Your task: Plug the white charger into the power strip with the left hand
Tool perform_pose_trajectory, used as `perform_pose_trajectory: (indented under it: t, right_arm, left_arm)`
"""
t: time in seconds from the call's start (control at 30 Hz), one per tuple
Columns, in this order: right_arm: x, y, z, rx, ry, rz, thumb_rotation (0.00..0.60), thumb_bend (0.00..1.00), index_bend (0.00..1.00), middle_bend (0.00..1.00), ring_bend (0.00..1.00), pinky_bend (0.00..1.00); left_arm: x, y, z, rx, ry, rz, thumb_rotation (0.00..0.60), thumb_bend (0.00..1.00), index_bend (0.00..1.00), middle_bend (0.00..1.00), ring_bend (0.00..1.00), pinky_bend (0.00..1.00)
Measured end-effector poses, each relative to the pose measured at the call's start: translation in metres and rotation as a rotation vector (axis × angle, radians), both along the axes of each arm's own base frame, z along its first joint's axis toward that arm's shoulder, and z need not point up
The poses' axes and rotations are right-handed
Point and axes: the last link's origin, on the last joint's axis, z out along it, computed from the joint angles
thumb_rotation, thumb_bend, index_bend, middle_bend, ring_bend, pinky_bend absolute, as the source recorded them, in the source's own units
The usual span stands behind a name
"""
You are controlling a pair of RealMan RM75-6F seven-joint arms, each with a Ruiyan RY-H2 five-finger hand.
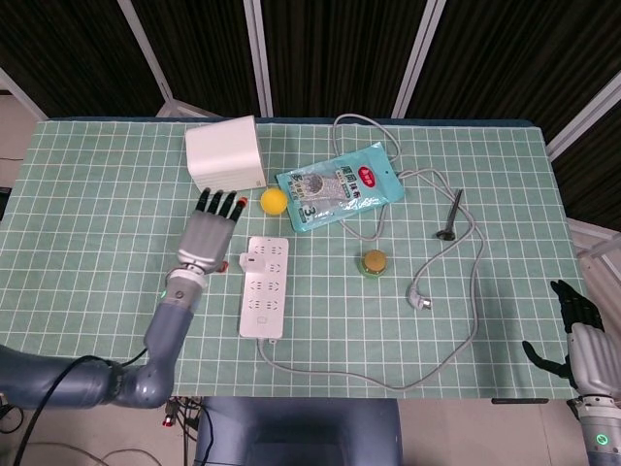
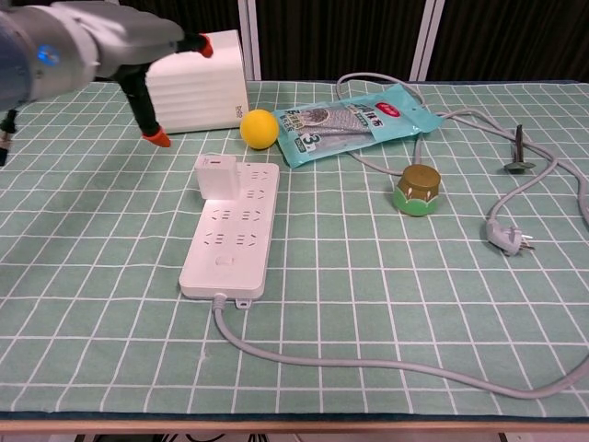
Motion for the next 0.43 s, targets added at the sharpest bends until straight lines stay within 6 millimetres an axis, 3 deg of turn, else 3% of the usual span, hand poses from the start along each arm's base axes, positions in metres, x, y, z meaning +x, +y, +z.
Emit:
perform_pose_trajectory:
  t: [0.1,0.23,0.43]
  right_arm:
    - [0.001,0.0,-0.001,-0.001,0.013,0.006,0.6,0.34,0.0,0.0,0.0,0.0]
    - [0.001,0.0,-0.002,-0.008,0.036,0.012,0.6,0.34,0.0,0.0,0.0,0.0]
    - [0.002,0.0,-0.002,-0.014,0.062,0.024,0.6,0.34,0.0,0.0,0.0,0.0]
  left_arm:
    - [-0.038,-0.022,0.017,0.053,-0.073,0.004,0.6,0.05,0.0,0.0,0.0,0.0]
    - [-0.1,-0.067,0.038,0.115,-0.171,0.051,0.6,0.04,0.0,0.0,0.0,0.0]
    - [-0.169,-0.119,0.058,0.183,-0.223,0.142,0.6,0.04,0.0,0.0,0.0,0.0]
